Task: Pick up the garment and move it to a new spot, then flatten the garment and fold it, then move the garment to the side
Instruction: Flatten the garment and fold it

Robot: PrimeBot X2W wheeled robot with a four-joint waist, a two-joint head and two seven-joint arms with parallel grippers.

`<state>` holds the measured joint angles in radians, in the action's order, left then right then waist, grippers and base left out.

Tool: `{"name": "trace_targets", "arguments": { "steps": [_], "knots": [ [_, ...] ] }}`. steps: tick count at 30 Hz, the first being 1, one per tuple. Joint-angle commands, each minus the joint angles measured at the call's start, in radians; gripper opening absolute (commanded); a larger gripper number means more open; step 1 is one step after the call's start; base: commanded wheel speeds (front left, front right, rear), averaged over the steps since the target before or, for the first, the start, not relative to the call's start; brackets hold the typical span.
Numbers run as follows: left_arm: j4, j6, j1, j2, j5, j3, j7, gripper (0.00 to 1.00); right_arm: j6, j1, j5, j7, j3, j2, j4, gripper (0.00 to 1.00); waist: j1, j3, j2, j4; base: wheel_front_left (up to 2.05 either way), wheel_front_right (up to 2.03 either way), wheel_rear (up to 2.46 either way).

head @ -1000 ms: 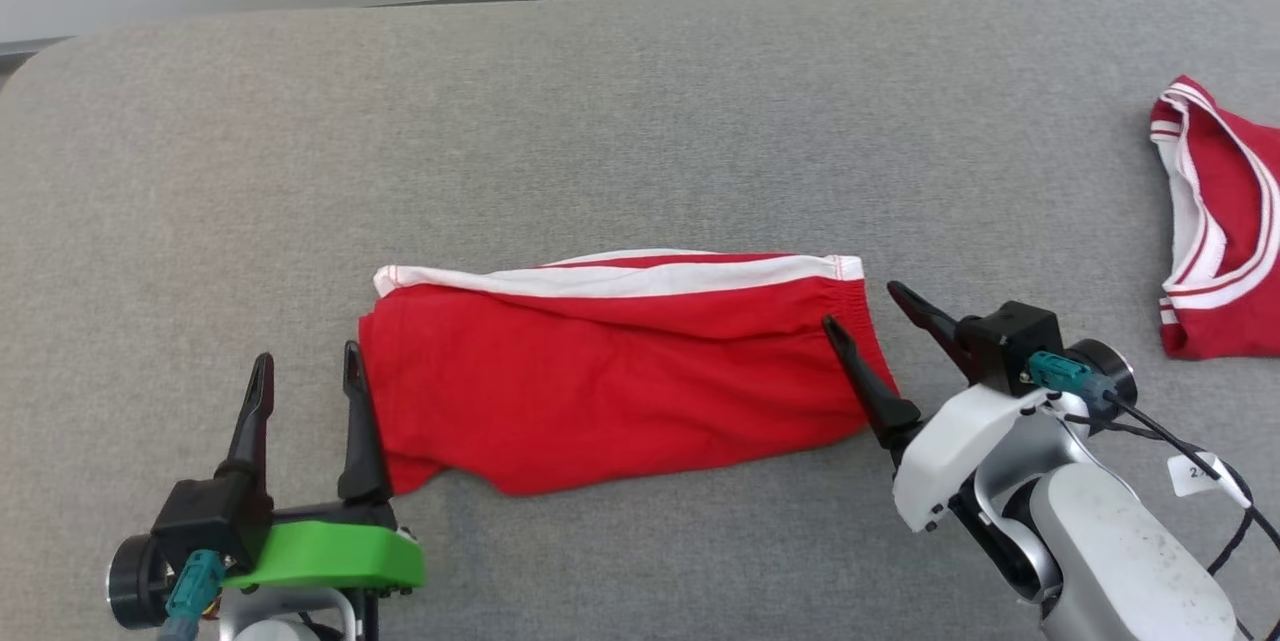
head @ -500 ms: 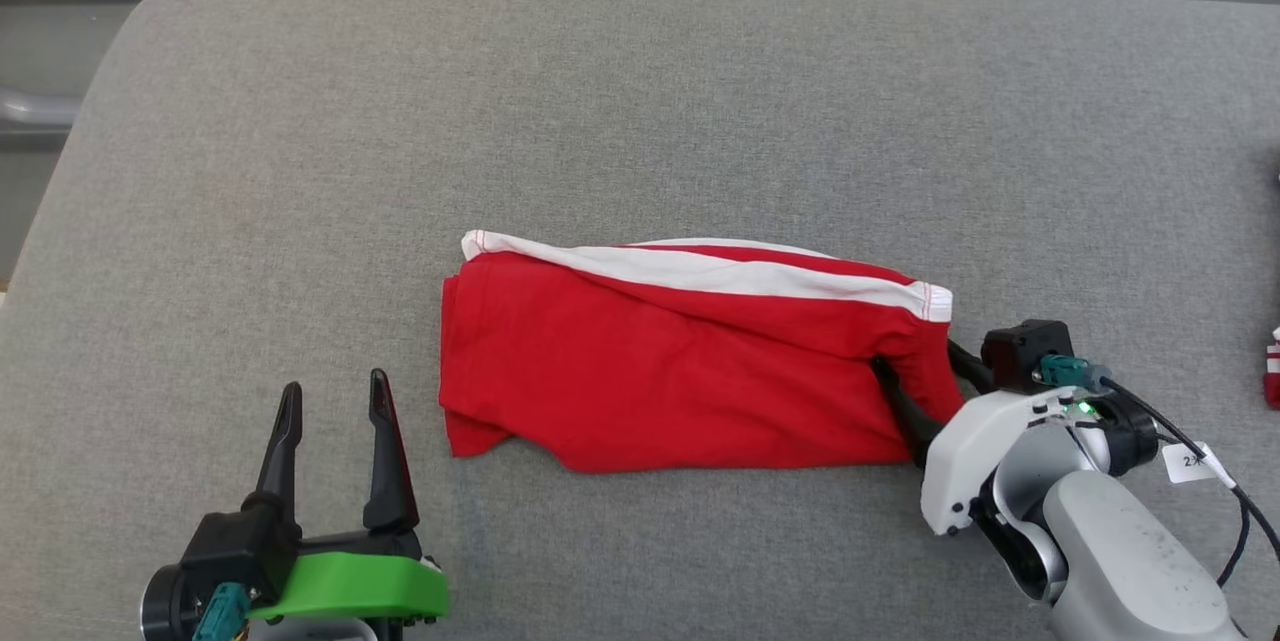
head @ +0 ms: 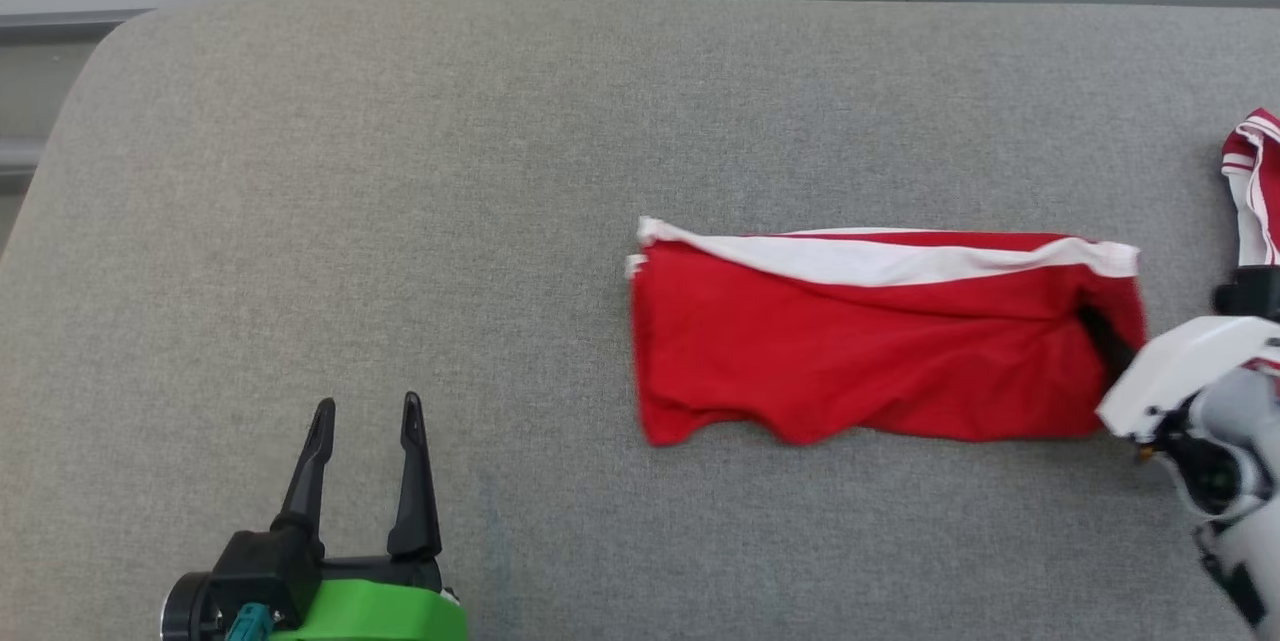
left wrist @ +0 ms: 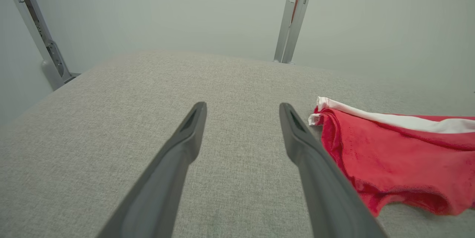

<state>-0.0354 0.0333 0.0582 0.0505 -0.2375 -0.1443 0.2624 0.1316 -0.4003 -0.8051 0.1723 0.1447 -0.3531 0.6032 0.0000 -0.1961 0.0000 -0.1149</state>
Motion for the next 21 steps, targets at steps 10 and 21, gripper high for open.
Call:
{"name": "trace_targets", "arguments": {
  "steps": [10, 21],
  "knots": [
    [-0.018, 0.013, 0.065, 0.001, -0.019, -0.018, 0.003, 1.00, -0.001, 0.058, -0.097, 0.177, -0.129, -0.190, -0.124, 0.00, 0.0000, 0.074, 0.0000, 0.011, 0.00, 0.00, 0.00],
    [-0.072, 0.008, 0.038, 0.001, -0.009, -0.068, 0.003, 1.00, -0.001, 0.026, 0.029, 0.228, 0.009, 0.195, -0.282, 0.00, 0.0000, 0.071, 0.0000, 0.044, 0.00, 0.00, 0.00]
  ]
}}
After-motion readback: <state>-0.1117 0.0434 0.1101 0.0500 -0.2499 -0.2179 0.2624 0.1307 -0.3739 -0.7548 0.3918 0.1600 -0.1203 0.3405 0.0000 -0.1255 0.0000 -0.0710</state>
